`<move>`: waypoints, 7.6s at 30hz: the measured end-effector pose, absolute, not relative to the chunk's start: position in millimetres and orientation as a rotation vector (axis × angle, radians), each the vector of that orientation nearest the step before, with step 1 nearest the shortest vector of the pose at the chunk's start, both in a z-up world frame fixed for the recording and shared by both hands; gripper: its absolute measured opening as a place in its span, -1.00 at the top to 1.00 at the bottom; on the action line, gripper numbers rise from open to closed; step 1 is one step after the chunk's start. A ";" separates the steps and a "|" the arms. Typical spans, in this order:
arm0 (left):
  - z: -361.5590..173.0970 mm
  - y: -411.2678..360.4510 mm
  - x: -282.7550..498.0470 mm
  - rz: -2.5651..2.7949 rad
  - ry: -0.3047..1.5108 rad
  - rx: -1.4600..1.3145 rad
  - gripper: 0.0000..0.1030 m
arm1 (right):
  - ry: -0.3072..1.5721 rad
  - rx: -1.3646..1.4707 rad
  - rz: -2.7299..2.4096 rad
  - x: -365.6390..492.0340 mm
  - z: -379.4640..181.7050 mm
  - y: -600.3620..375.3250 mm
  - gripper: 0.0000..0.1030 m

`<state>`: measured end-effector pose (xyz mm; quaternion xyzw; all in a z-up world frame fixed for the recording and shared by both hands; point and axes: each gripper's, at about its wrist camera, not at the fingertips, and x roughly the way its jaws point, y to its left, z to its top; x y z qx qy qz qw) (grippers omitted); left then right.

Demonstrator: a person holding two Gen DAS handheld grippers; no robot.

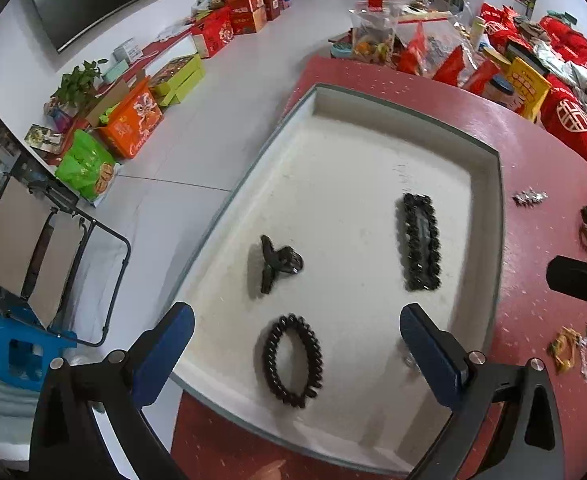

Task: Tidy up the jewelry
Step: 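Move both tools back over the table toward the lavender hair tie, then grasp the clear crystal bead bracelet with the right tool, then grasp the yellow sunflower hair tie with the left tool while the right tool holds the bracelet, then carry the sunflower hair tie and crystal bracelet over the white tray with both tools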

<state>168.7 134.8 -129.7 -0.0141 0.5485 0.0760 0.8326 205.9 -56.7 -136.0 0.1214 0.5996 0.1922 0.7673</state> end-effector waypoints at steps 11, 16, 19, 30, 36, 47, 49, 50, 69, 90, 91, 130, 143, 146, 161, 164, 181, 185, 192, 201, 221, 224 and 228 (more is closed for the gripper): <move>-114.2 102.1 140.7 0.096 1.191 -0.027 -1.00 | 1.291 0.306 0.357 168.4 -127.7 -106.6 -0.63; -106.0 76.0 117.8 0.045 1.188 0.023 -1.00 | 1.311 0.328 0.316 142.3 -131.5 -134.1 -0.64; -102.4 58.9 104.6 0.009 1.198 0.016 -1.00 | 1.326 0.344 0.293 124.3 -134.6 -152.9 -0.64; -108.8 2.7 76.0 -0.114 1.246 0.007 -1.00 | 1.348 0.396 0.171 73.2 -147.1 -222.1 -0.67; -116.8 -21.9 70.9 -0.149 1.265 0.029 -1.00 | 1.351 0.379 0.108 50.5 -157.2 -249.3 -0.69; -134.0 -58.8 52.2 -0.282 1.283 0.114 -1.00 | 1.393 0.260 0.044 42.6 -169.7 -276.0 -0.69; -136.2 -66.3 48.9 -0.321 1.283 0.125 -1.00 | 1.394 0.238 0.056 42.8 -170.6 -275.2 -0.69; -137.8 -71.0 47.4 -0.342 1.284 0.131 -1.00 | 1.394 0.224 0.065 44.8 -170.6 -272.7 -0.69; -166.5 -96.1 41.5 -0.348 1.287 0.167 -1.00 | 1.335 -0.102 0.252 96.4 -184.3 -244.4 -0.69; -178.9 -119.1 29.2 -0.330 1.264 0.202 -0.92 | 1.273 -0.252 0.294 120.6 -202.8 -207.9 -0.70; -178.4 -123.4 29.2 -0.331 1.260 0.209 -0.87 | 1.276 -0.246 0.291 120.6 -203.2 -207.0 -0.70; -138.9 -94.7 40.0 -0.369 1.278 0.022 0.98 | 1.296 0.302 0.275 58.7 -147.3 -254.1 0.90; -134.1 -90.2 69.0 -0.266 1.223 -0.003 -0.97 | 1.219 0.453 0.277 52.7 -120.2 -280.4 0.90; -136.3 -96.3 78.7 -0.267 1.218 0.009 -0.97 | 1.208 0.467 0.281 52.0 -115.5 -283.4 0.89; -167.5 -129.1 132.0 -0.263 1.212 0.078 -0.96 | 1.178 0.494 0.286 41.6 -102.1 -288.6 0.90; -172.7 -134.4 137.2 -0.258 1.214 0.100 -0.72 | 1.181 0.496 0.283 39.3 -101.7 -290.9 0.90; -145.8 -134.5 120.5 -0.353 1.228 0.071 0.79 | 1.194 0.517 0.269 39.9 -98.3 -298.2 0.89; -131.4 -128.6 107.3 -0.356 1.236 0.057 0.79 | 1.204 0.523 0.268 42.0 -96.3 -299.4 0.90; -99.7 -119.2 86.6 -0.351 1.233 0.031 0.79 | 1.243 0.522 0.268 45.0 -94.5 -296.5 0.90; -60.5 -101.0 70.8 -0.258 1.200 -0.019 0.79 | 1.252 0.495 0.319 52.3 -77.4 -291.7 0.90; -33.2 23.9 97.5 -0.124 1.117 -0.126 0.79 | 1.179 0.431 0.441 104.7 -31.8 -197.8 0.89; -30.3 50.9 108.0 -0.125 1.101 -0.130 0.79 | 1.154 0.417 0.454 120.2 -23.4 -167.5 0.89; -28.8 84.5 125.5 -0.114 1.069 -0.126 0.79 | 1.125 0.396 0.487 144.4 -16.2 -123.9 0.89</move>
